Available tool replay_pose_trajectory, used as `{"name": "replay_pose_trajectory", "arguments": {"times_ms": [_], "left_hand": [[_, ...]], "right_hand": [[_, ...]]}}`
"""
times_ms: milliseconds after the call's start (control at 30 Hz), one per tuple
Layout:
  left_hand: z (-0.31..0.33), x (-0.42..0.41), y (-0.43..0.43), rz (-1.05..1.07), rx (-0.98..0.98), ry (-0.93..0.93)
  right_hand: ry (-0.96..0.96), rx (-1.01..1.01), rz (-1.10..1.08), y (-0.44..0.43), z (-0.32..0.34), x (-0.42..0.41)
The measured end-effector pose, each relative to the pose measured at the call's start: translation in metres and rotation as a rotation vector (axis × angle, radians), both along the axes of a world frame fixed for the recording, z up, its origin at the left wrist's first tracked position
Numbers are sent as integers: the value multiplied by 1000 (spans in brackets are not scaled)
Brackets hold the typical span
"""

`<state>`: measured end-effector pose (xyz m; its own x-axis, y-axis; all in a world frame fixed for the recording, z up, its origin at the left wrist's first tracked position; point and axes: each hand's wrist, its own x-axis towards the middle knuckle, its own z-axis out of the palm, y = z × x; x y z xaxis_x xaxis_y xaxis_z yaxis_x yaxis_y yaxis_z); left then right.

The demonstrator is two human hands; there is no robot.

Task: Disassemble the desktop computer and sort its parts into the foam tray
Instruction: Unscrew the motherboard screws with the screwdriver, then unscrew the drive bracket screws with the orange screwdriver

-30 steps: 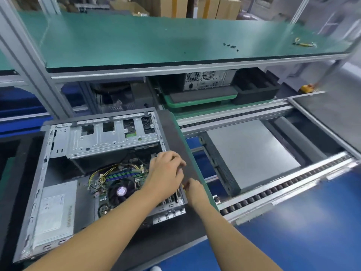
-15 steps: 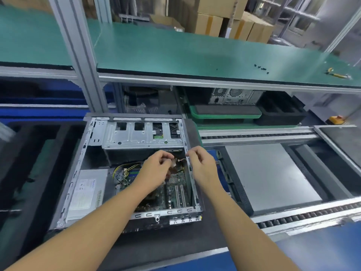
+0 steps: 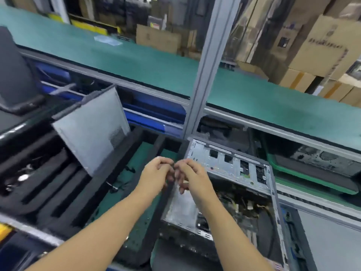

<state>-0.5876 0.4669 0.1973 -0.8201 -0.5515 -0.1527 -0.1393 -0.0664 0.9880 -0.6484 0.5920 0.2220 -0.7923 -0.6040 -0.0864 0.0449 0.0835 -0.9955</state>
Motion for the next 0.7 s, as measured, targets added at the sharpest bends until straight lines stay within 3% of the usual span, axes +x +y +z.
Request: {"name": "replay_pose_trajectory", "arguments": {"times_ms": [367, 700], "left_hand": [[-10, 212, -206, 431, 47, -130], [-48, 385, -315, 760, 144, -222]], "right_hand": [[-79, -8, 467, -245, -14, 166], [-127, 79, 727, -382, -51, 304]]}}
